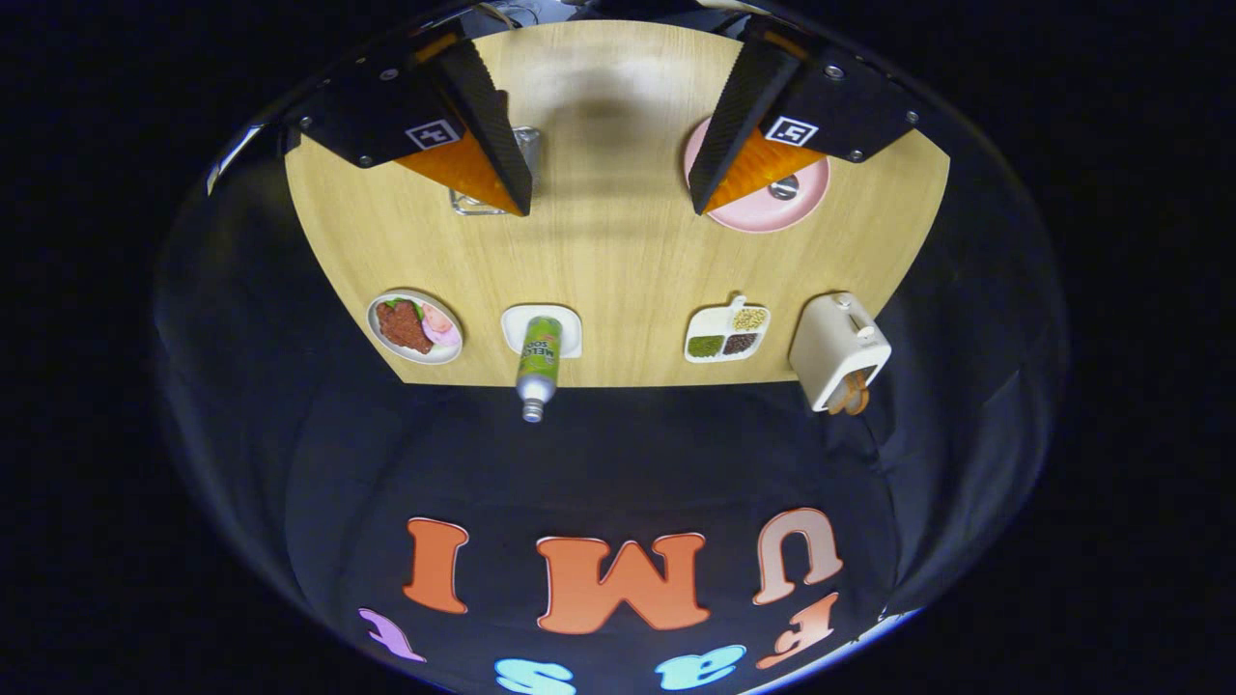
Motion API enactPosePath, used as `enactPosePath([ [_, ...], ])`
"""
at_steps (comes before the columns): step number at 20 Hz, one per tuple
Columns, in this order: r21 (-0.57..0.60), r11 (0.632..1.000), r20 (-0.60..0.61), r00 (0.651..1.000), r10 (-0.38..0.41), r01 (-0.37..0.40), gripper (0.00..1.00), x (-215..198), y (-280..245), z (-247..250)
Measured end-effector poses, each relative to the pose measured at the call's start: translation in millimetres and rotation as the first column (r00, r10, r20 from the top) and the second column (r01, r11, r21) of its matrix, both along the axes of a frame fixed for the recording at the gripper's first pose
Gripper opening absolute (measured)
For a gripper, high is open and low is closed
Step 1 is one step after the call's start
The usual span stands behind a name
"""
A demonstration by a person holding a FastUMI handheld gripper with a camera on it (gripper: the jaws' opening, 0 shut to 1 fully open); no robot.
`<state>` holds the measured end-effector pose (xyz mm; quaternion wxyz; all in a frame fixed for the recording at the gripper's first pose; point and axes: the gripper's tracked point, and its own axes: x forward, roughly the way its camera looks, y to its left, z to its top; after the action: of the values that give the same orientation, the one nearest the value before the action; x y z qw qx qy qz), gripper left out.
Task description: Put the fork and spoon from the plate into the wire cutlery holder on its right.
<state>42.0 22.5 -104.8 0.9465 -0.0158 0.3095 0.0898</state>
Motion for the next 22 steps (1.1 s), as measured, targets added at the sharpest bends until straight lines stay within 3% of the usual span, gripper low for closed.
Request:
enactPosePath([
  [4,0.003,0.999,0.05,0.998,0.046,-0.046,0.99,-8,49,-20],
  [9,0.05,0.999,0.112,0.994,-0.014,0.009,0.98,-8,92,-43],
  [22,-0.016,0.996,0.013,0.996,0.092,-0.091,0.98,-32,187,-135],
])
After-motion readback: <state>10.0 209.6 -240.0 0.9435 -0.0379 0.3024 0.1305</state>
